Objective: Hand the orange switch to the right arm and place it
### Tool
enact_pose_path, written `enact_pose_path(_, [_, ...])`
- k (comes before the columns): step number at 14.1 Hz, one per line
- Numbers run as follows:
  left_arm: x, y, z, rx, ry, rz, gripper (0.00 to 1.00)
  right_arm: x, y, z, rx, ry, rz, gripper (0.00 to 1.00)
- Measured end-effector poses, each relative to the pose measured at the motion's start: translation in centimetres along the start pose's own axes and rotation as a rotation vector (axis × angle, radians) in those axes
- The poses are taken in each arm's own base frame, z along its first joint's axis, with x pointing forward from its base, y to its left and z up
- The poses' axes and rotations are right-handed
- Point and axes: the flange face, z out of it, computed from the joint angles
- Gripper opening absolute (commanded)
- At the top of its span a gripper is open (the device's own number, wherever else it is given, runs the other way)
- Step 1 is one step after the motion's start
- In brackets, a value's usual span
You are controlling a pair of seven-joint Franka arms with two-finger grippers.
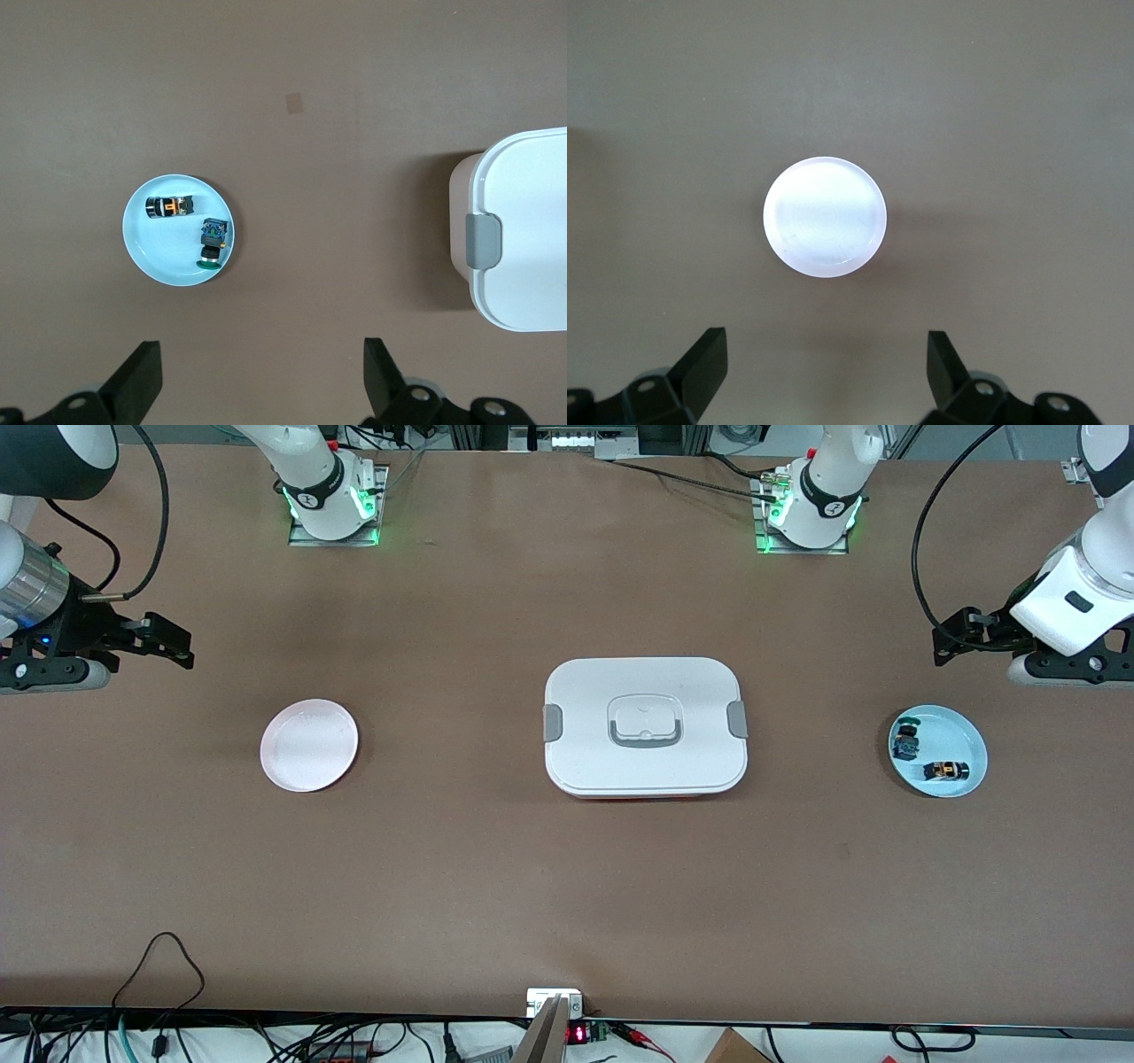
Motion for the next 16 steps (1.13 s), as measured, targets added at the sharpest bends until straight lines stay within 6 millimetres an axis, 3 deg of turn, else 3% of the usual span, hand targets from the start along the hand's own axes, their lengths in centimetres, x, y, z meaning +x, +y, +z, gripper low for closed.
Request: enact_pose_path(16, [0.00,-0.28,0.01,0.000,0.000,-0.005,1.00,-0.84,0.92,0.13,0.003,-0.031,0.017,1.00])
